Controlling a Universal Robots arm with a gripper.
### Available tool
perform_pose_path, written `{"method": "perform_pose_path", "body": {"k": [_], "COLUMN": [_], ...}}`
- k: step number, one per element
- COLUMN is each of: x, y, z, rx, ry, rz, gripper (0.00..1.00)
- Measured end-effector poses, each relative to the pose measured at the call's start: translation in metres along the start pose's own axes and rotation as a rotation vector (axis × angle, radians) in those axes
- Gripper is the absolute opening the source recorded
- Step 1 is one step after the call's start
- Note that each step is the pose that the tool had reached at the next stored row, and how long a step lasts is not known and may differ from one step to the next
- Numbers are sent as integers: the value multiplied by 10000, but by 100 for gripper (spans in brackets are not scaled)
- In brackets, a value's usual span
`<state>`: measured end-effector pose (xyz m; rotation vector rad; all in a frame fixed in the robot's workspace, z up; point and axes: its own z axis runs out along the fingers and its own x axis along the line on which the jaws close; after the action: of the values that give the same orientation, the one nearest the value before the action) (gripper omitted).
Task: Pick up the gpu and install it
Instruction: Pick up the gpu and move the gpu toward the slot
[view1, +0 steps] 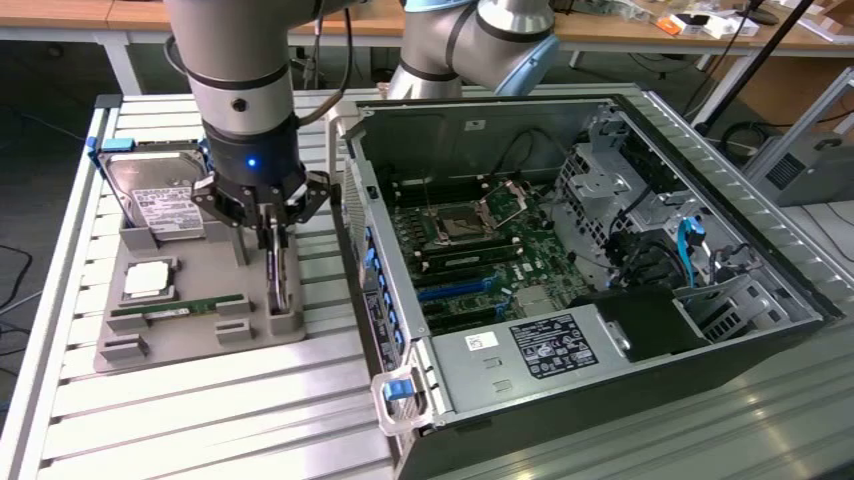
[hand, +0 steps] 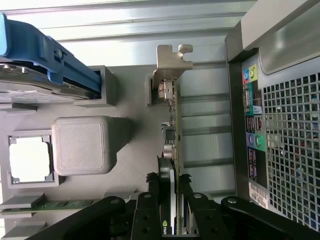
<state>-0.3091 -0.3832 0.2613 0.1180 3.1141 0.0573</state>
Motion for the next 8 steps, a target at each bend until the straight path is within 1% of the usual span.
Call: {"method": "perform_pose_path", "body": {"k": [8], "x": [-1], "y": [2], "z": [-50], "rx": [0], "ry": [0], "rz": [0], "gripper": [27]}}
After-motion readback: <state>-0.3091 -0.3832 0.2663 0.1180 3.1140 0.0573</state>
